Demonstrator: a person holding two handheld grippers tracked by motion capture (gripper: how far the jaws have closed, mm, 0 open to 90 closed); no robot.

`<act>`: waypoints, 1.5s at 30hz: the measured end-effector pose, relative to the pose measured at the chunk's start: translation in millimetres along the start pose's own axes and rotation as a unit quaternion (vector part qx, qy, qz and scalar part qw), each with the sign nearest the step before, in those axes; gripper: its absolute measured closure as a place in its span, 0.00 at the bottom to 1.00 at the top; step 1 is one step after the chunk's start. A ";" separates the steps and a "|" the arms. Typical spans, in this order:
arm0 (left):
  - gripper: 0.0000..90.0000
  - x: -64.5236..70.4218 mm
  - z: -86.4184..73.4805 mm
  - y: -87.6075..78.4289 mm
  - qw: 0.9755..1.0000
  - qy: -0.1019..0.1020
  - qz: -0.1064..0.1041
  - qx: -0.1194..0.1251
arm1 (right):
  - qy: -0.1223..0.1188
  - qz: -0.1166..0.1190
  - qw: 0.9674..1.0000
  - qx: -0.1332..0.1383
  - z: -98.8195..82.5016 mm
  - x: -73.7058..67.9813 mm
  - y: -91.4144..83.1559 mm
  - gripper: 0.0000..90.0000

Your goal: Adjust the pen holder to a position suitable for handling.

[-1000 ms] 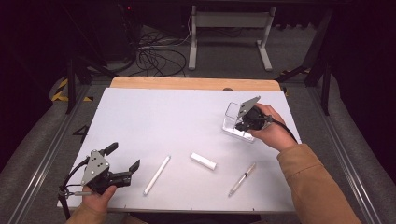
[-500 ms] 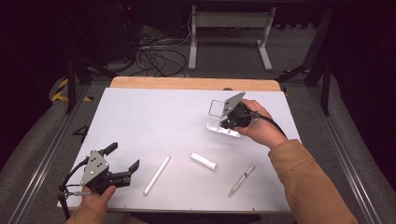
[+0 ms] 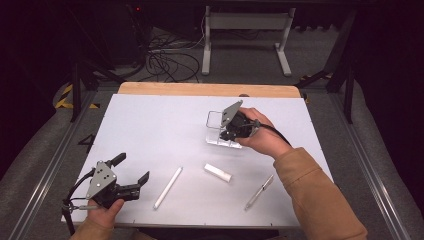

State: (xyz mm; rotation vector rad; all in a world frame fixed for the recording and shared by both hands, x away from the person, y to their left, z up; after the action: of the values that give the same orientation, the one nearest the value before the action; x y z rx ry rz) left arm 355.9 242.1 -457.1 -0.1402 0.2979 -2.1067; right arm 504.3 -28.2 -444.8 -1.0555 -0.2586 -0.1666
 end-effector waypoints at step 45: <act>0.09 0.6 -1.1 -0.2 1.000 0.000 -0.002 -0.002 | -0.044 0.041 0.998 -0.011 33.9 -11.4 43.1 0.93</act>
State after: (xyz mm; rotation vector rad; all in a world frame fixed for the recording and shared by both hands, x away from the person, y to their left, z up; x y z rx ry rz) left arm 355.2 241.8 -458.1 -0.1434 0.3006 -2.1108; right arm 500.1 22.5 -468.4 -1.0951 -0.2927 -0.0497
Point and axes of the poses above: each handheld gripper's, and its own axes: y roughly forward along the jaws, z roughly out of its top, x roughly to its right, the point moved 9 cm from there along y, roughly forward along the jaws, and after that the axes turned 5 degrees about -y, right-handed, at the moved point
